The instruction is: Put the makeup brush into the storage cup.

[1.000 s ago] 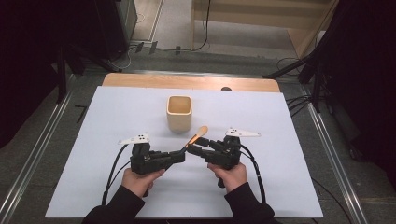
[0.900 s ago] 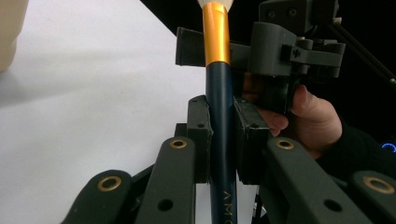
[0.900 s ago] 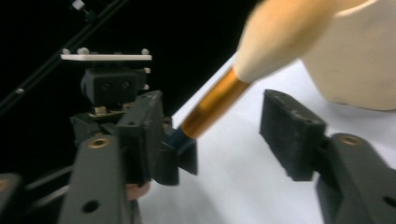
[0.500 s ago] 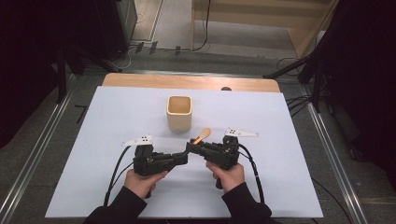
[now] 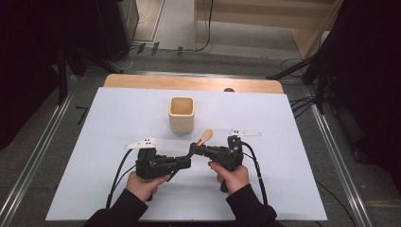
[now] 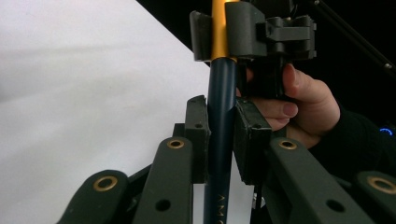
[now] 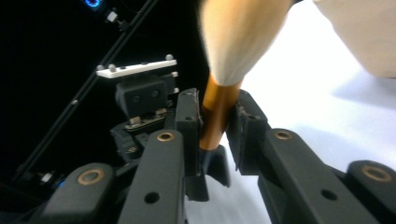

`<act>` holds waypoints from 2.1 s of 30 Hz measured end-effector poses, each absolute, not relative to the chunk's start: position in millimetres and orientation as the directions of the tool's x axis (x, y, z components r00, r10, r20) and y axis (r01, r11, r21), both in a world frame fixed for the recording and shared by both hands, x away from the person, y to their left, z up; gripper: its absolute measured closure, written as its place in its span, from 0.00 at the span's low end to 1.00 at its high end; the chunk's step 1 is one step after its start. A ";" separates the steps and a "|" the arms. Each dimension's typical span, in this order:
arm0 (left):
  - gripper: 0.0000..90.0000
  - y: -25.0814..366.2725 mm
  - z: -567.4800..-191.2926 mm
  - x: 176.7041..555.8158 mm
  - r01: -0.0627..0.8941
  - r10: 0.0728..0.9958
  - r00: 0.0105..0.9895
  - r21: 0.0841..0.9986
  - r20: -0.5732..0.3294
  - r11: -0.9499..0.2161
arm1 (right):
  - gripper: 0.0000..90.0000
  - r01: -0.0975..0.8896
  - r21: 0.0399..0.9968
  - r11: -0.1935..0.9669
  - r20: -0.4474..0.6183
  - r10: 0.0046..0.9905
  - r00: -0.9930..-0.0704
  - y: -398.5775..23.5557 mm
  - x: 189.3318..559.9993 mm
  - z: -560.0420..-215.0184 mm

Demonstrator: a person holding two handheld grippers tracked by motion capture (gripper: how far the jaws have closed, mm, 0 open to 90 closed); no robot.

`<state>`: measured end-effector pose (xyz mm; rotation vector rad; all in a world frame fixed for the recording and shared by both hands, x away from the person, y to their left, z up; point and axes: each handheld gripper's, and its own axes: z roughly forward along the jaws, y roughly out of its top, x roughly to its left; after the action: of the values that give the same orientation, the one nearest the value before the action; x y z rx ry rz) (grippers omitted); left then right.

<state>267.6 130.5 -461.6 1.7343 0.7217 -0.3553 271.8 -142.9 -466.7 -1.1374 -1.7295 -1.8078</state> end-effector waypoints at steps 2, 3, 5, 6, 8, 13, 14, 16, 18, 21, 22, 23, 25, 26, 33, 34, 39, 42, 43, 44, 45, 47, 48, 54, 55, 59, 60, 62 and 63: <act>0.85 131.0 -462.0 268.4 0.629 0.280 0.767 0.762 -0.577 -0.153 | 0.87 0.757 0.635 -0.155 0.767 0.240 -0.595 -143.0 271.5 -466.1; 0.85 131.1 -462.0 268.6 0.629 0.280 0.767 0.762 -0.577 -0.154 | 0.87 0.758 0.634 -0.153 0.768 0.237 -0.595 -142.9 271.6 -466.2; 0.84 131.0 -461.6 269.0 0.625 0.275 0.771 0.764 -0.574 -0.160 | 0.87 0.756 0.637 -0.149 0.766 0.232 -0.600 -142.8 271.7 -466.2; 0.84 131.3 -461.2 269.3 0.623 0.275 0.774 0.765 -0.570 -0.167 | 0.87 0.755 0.639 -0.146 0.764 0.231 -0.602 -142.8 271.6 -466.1; 0.82 132.2 -460.5 270.2 0.623 0.282 0.774 0.762 -0.567 -0.177 | 0.88 0.751 0.645 -0.142 0.759 0.234 -0.608 -142.6 271.2 -465.1; 0.59 134.8 -456.3 270.8 0.599 0.318 0.788 0.775 -0.527 -0.199 | 0.88 0.736 0.666 -0.124 0.739 0.247 -0.627 -142.3 270.8 -461.4; 0.54 136.6 -454.0 271.8 0.590 0.319 0.795 0.780 -0.516 -0.209 | 0.88 0.728 0.676 -0.114 0.728 0.256 -0.636 -142.9 270.5 -458.6; 0.48 138.3 -452.4 272.6 0.585 0.315 0.799 0.782 -0.512 -0.214 | 0.88 0.720 0.686 -0.107 0.718 0.262 -0.645 -143.7 270.4 -457.0; 0.41 140.5 -450.6 273.5 0.573 0.311 0.809 0.787 -0.499 -0.226 | 0.87 0.710 0.699 -0.090 0.702 0.275 -0.657 -144.5 270.3 -454.5; 0.34 141.9 -448.0 274.2 0.570 0.286 0.816 0.783 -0.502 -0.252 | 0.87 0.697 0.714 -0.069 0.683 0.290 -0.671 -144.9 269.9 -451.4; 0.33 142.4 -446.7 274.0 0.564 0.283 0.821 0.784 -0.496 -0.261 | 0.87 0.690 0.721 -0.057 0.672 0.297 -0.678 -144.7 269.8 -450.6; 0.32 142.4 -446.7 274.0 0.564 0.283 0.821 0.784 -0.496 -0.261 | 0.87 0.685 0.727 -0.047 0.665 0.301 -0.684 -144.2 269.7 -449.8; 0.31 143.0 -443.8 272.9 0.550 0.272 0.832 0.787 -0.484 -0.280 | 0.87 0.680 0.732 -0.033 0.656 0.301 -0.692 -143.7 269.7 -449.0; 0.30 143.4 -442.7 272.5 0.541 0.268 0.838 0.790 -0.476 -0.287 | 0.87 0.674 0.739 -0.020 0.646 0.307 -0.699 -142.8 269.6 -448.1; 0.27 143.5 -437.9 271.8 0.487 0.237 0.873 0.795 -0.427 -0.362 | 0.87 0.638 0.766 0.080 0.588 0.314 -0.745 -138.8 269.6 -440.8; 0.27 142.8 -436.6 272.0 0.467 0.234 0.884 0.799 -0.406 -0.380 | 0.87 0.633 0.769 0.089 0.581 0.315 -0.751 -138.7 269.7 -439.7; 0.28 141.7 -434.1 274.2 0.422 0.209 0.906 0.805 -0.367 -0.417 | 0.87 0.605 0.786 0.125 0.545 0.321 -0.774 -139.5 269.5 -435.2; 0.28 141.1 -433.1 274.2 0.373 0.167 0.928 0.812 -0.333 -0.450 | 0.87 0.587 0.794 0.161 0.519 0.324 -0.791 -137.7 269.3 -434.1; 0.28 140.8 -432.9 274.1 0.353 0.156 0.935 0.813 -0.318 -0.462 | 0.87 0.582 0.795 0.173 0.513 0.321 -0.796 -137.0 269.0 -433.3; 0.28 140.2 -433.0 273.6 0.339 0.144 0.940 0.814 -0.309 -0.472 | 0.87 0.572 0.800 0.182 0.501 0.322 -0.803 -136.2 268.5 -432.5; 0.28 139.8 -433.1 273.2 0.321 0.136 0.946 0.815 -0.293 -0.482 | 0.87 0.564 0.803 0.191 0.494 0.316 -0.810 -135.6 268.3 -431.5; 0.28 138.7 -433.8 272.3 0.300 0.120 0.953 0.818 -0.278 -0.490 | 0.87 0.546 0.812 0.207 0.473 0.314 -0.823 -134.5 267.1 -429.3; 0.28 138.2 -433.9 271.9 0.288 0.114 0.957 0.819 -0.267 -0.496 | 0.87 0.539 0.814 0.219 0.464 0.314 -0.828 -134.0 266.4 -428.2; 0.30 134.3 -436.7 274.0 0.310 0.111 0.949 0.812 -0.294 -0.495 | 0.87 0.480 0.830 0.283 0.399 0.300 -0.866 -130.3 264.3 -423.8; 0.30 134.3 -436.7 274.0 0.310 0.111 0.949 0.812 -0.294 -0.495 | 0.87 0.480 0.830 0.283 0.399 0.300 -0.866 -130.3 264.3 -423.8; 0.33 131.7 -438.8 274.9 0.308 0.114 0.950 0.812 -0.291 -0.495 | 0.87 0.440 0.838 0.323 0.358 0.282 -0.890 -127.1 264.0 -421.3; 0.35 131.3 -439.4 275.0 0.307 0.112 0.950 0.811 -0.291 -0.497 | 0.87 0.428 0.841 0.330 0.348 0.276 -0.896 -126.6 264.0 -420.6; 0.38 129.7 -440.9 274.7 0.310 0.110 0.949 0.810 -0.296 -0.497 | 0.87 0.413 0.844 0.342 0.337 0.261 -0.905 -125.1 264.4 -419.5; 0.39 129.7 -440.9 274.7 0.310 0.110 0.949 0.810 -0.296 -0.497 | 0.87 0.413 0.844 0.342 0.337 0.261 -0.905 -125.1 264.4 -419.5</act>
<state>274.7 129.7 -440.9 2.0903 0.2975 -0.2504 264.4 -125.1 -419.5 -0.6210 -2.4537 -1.6098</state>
